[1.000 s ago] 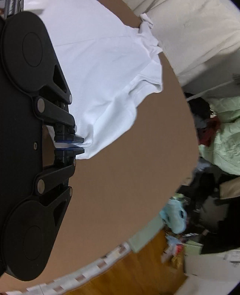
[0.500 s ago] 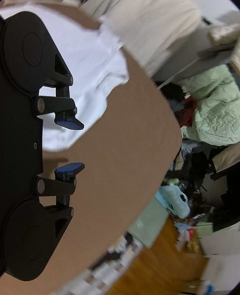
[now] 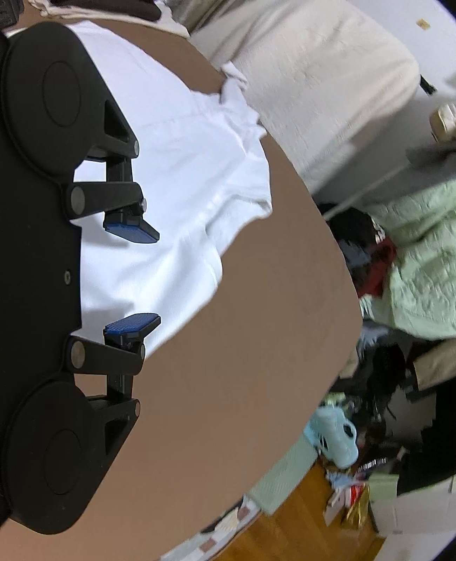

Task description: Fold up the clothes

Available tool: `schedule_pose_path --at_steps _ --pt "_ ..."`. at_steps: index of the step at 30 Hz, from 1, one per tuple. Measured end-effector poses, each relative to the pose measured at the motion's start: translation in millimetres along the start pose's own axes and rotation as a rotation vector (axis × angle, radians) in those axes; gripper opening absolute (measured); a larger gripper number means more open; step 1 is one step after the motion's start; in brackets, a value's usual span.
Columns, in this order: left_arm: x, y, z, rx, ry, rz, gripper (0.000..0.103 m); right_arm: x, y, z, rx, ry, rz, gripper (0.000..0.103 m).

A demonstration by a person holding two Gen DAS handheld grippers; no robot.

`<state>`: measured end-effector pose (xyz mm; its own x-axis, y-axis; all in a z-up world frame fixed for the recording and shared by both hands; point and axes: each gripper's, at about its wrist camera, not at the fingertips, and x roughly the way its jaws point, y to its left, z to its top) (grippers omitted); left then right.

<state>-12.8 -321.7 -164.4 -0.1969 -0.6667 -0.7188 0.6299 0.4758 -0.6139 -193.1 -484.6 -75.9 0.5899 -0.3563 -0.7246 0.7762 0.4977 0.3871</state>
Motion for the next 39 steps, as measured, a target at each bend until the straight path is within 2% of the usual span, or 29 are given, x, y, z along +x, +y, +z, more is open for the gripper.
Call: schedule_pose_path --at_steps 4,7,13,18,21,23,26,29,31,34,37,39 --pt "-17 -2 -5 0.032 -0.028 0.019 0.044 5 13 -1 -0.029 0.017 0.009 0.051" --pt "-36 -8 -6 0.060 -0.083 0.029 0.046 8 22 -3 -0.056 0.026 0.010 0.051" --pt "-75 -2 -2 0.087 -0.180 0.137 0.057 9 32 -7 -0.090 0.031 0.018 0.051" --pt "-85 16 -7 0.020 -0.191 0.211 0.058 8 36 -9 -0.095 0.044 0.076 0.052" --pt "-84 25 -14 0.020 -0.168 0.286 0.059 7 43 -12 -0.111 0.049 0.120 0.054" --pt "-86 38 -19 -0.016 -0.134 0.309 0.061 6 49 -14 -0.131 0.053 0.154 0.055" --pt "-96 55 -24 -0.081 -0.103 0.327 0.061 5 57 -18 -0.154 0.063 0.255 0.055" --pt "-124 71 -31 -0.126 -0.131 0.398 0.061 4 71 -24 -0.185 0.091 0.345 0.055" --pt "-143 81 -37 -0.155 -0.153 0.450 0.065 3 83 -30 -0.214 0.117 0.397 0.057" --pt "-173 96 -45 -0.199 -0.185 0.527 0.067 4 109 -45 -0.268 0.179 0.427 0.060" --pt "-191 116 -64 -0.280 -0.192 0.517 0.067 4 127 -69 -0.278 0.269 0.433 0.060" --pt "-195 126 -79 -0.336 -0.184 0.489 0.071 3 139 -85 -0.289 0.321 0.440 0.060"
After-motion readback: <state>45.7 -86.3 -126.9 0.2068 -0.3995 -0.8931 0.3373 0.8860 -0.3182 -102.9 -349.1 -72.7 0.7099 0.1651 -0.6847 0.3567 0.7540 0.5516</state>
